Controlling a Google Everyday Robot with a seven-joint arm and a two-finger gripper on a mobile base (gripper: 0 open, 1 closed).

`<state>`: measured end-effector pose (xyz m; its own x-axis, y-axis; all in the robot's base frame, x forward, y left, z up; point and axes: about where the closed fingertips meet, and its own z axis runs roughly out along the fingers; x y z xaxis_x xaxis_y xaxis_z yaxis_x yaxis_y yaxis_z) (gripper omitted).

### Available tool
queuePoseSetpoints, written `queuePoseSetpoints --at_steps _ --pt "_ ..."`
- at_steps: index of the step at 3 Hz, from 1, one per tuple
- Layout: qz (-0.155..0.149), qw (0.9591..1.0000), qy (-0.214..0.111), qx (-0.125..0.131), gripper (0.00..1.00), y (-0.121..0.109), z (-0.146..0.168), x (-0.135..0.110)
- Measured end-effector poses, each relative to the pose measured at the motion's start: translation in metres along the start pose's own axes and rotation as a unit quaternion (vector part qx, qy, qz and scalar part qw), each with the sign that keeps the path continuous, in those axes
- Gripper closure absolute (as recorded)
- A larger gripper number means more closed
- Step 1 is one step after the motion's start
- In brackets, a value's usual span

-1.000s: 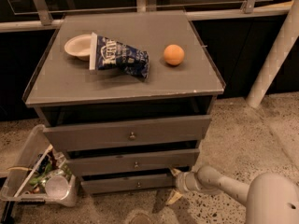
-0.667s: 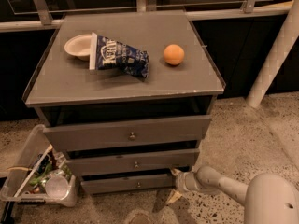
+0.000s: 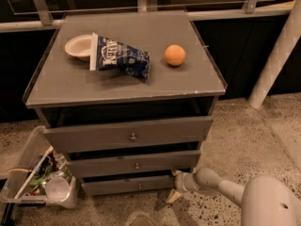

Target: Open bottom drawer

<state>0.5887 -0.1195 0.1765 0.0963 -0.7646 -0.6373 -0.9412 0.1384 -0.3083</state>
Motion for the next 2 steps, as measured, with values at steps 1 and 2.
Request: queuePoseSetpoints --at_steps 1,2 --pt "-0.003 1.0 0.003 0.007 0.0 -0.0036 0.0072 0.0076" --pt "-0.004 0.9999 0.006 0.01 0.0 -0.0075 0.0147 0.0172"
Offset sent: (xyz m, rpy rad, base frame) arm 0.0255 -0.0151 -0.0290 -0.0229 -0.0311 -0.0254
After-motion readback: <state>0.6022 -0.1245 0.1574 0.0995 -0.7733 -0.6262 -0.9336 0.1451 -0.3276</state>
